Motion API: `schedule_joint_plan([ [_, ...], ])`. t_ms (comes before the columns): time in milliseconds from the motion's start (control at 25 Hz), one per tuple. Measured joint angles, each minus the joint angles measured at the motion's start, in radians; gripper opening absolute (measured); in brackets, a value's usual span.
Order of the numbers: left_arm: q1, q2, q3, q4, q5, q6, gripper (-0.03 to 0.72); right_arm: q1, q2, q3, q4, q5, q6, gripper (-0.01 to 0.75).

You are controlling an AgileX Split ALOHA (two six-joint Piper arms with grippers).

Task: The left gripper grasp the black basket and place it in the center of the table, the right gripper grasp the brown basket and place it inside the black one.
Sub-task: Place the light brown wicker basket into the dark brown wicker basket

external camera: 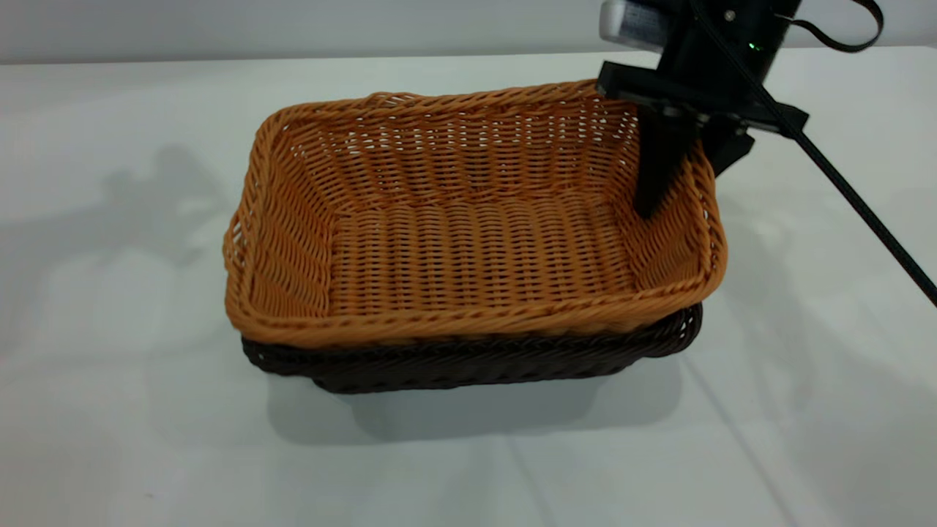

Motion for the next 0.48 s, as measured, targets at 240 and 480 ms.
schedule_joint_plan([
  [240, 0.000, 0.000, 0.000, -0.003, 0.016, 0.000, 0.349, 0.000, 0.000, -0.089, -0.014, 0.049, -0.077, 0.460],
  [480, 0.000, -0.012, 0.000, -0.042, 0.059, 0.000, 0.349, 0.000, -0.020, -0.150, -0.033, 0.058, -0.045, 0.634],
])
